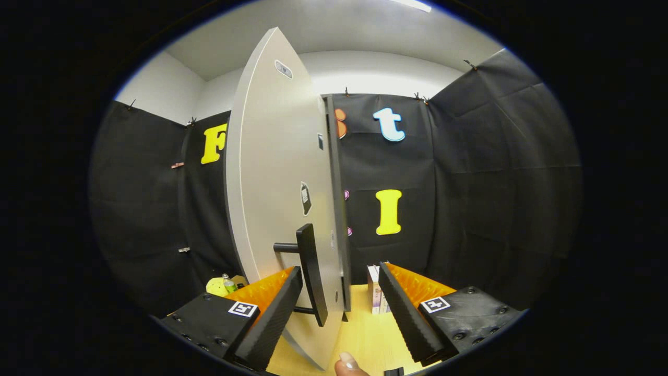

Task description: Open the shoe cabinet door, grab the shoes and put them into the shoe cabinet, then close the shoe cabinet door.

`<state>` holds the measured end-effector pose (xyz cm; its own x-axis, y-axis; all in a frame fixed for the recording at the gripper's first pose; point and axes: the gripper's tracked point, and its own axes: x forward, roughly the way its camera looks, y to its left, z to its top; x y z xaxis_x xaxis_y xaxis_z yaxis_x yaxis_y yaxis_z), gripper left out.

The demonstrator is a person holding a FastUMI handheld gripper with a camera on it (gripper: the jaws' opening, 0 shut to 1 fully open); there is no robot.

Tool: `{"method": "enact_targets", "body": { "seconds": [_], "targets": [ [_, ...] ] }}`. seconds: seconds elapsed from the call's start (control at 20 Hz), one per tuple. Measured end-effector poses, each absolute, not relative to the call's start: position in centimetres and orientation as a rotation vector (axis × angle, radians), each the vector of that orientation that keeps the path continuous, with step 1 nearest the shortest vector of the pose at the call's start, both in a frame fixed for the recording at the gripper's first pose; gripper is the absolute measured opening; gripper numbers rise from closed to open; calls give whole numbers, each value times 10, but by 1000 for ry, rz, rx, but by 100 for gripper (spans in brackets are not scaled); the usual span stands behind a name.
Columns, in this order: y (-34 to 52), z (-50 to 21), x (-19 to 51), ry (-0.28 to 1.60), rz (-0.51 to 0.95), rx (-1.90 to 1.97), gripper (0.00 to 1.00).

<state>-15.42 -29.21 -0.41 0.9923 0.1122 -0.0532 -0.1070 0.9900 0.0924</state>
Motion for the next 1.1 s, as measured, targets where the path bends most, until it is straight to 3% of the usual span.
{"method": "enact_targets", "body": {
  "seconds": [1.1],
  "targets": [
    [-76,-18,-69,73,110,84,98]
  ]
}}
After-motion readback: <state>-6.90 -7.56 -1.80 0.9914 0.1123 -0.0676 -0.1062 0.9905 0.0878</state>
